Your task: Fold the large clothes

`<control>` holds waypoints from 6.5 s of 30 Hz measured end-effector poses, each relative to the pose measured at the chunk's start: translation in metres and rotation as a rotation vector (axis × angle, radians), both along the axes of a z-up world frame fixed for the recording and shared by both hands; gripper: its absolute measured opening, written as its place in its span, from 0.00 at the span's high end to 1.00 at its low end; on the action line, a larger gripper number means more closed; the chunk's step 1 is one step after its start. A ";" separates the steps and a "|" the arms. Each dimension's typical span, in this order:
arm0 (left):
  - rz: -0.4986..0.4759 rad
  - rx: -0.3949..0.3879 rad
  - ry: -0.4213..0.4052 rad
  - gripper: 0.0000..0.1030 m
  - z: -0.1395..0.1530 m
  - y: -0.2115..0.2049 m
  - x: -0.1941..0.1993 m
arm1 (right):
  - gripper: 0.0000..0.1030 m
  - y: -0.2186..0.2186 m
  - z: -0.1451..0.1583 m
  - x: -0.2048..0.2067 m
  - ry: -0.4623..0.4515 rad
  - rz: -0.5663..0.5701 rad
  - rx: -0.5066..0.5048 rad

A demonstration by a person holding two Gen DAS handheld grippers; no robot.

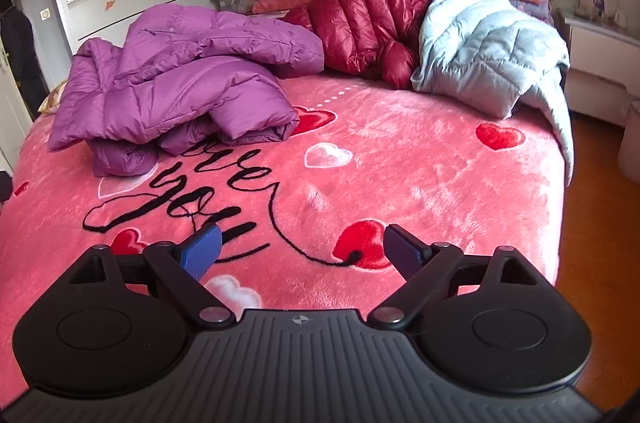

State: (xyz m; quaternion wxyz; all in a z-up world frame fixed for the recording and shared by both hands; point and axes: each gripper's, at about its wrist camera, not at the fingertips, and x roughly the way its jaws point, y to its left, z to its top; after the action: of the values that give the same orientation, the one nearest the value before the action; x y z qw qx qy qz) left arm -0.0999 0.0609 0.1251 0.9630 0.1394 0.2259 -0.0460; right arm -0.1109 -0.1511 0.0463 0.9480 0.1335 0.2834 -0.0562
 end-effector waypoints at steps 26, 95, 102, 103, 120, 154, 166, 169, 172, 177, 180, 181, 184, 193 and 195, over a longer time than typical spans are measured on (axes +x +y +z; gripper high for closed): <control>-0.195 0.607 -0.181 0.38 -0.084 -0.097 0.120 | 0.00 -0.046 -0.030 0.057 0.040 -0.039 0.227; -0.150 -0.299 0.054 0.21 0.049 0.126 -0.144 | 0.07 0.125 0.112 -0.041 -0.221 0.418 -0.268; -0.033 -0.368 0.037 0.16 0.050 0.159 -0.142 | 0.20 0.184 0.107 -0.026 -0.259 0.565 -0.476; -0.018 -0.375 0.035 0.16 0.049 0.163 -0.144 | 0.20 0.190 0.105 -0.024 -0.255 0.578 -0.486; 0.064 -0.345 0.079 0.08 0.032 0.168 -0.141 | 0.78 0.193 0.104 -0.011 -0.365 0.253 -0.752; -0.107 -0.264 0.259 0.07 -0.035 0.060 -0.060 | 0.31 -0.098 0.046 -0.088 0.000 -0.343 -0.246; -0.109 -0.352 0.317 0.07 -0.065 0.043 -0.028 | 0.00 -0.066 0.091 -0.110 -0.108 -0.284 -0.305; -0.109 -0.361 0.298 0.07 -0.067 0.044 -0.023 | 0.00 -0.047 0.107 -0.097 -0.143 -0.203 -0.275; -0.123 -0.385 0.290 0.07 -0.069 0.045 -0.019 | 0.00 -0.015 0.122 -0.071 -0.173 -0.049 -0.262; -0.134 -0.421 0.311 0.07 -0.079 0.047 -0.011 | 0.00 0.039 0.140 -0.015 -0.206 0.214 -0.260; -0.145 -0.445 0.329 0.08 -0.085 0.050 -0.008 | 0.00 0.073 0.145 0.024 -0.211 0.362 -0.345; -0.149 -0.449 0.333 0.08 -0.086 0.050 -0.008 | 0.00 0.085 0.145 0.038 -0.211 0.396 -0.398; -0.163 -0.468 0.351 0.15 -0.091 0.052 -0.004 | 0.00 0.119 0.139 0.074 -0.208 0.498 -0.600; -0.181 -0.535 0.394 0.42 -0.103 0.058 0.011 | 0.12 0.181 0.087 0.155 -0.114 0.742 -1.035; -0.179 -0.553 0.405 0.42 -0.106 0.059 0.014 | 0.12 0.190 0.078 0.164 -0.113 0.781 -1.083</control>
State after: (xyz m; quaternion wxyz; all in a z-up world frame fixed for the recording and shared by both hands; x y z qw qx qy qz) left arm -0.0860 0.1197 0.0192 0.8922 -0.1191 0.3782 -0.2164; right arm 0.0531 0.0393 0.1238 0.8454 -0.4705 0.1926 0.1637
